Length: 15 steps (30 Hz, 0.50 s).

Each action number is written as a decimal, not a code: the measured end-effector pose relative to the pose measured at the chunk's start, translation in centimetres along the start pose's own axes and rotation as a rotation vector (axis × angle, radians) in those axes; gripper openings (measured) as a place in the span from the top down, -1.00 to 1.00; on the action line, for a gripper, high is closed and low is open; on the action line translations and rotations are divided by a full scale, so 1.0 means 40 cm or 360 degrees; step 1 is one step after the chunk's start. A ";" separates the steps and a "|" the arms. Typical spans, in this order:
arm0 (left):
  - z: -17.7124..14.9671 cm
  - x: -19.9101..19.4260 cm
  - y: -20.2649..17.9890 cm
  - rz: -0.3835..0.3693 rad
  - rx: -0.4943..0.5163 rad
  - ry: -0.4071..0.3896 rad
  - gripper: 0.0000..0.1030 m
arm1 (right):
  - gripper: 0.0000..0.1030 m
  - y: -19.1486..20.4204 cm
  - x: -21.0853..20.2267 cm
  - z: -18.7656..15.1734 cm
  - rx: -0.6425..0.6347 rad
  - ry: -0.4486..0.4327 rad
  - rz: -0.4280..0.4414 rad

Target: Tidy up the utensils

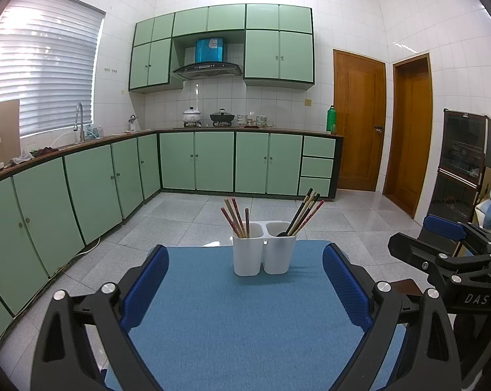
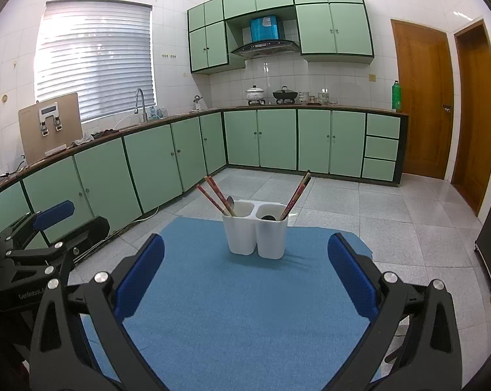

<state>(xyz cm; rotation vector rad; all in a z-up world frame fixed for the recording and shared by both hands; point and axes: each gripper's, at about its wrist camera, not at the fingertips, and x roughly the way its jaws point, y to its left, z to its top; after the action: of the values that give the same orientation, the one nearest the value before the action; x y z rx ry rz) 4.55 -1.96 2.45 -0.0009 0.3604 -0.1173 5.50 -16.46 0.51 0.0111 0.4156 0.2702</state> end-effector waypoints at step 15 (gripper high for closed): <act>0.002 0.000 0.004 0.0002 0.0004 0.0004 -0.81 | -0.89 0.000 0.000 -0.001 0.0000 0.0000 0.0000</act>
<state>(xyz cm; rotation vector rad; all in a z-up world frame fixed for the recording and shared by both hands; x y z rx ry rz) 4.60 -1.82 2.53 0.0022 0.3625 -0.1163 5.49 -16.45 0.47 0.0111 0.4158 0.2702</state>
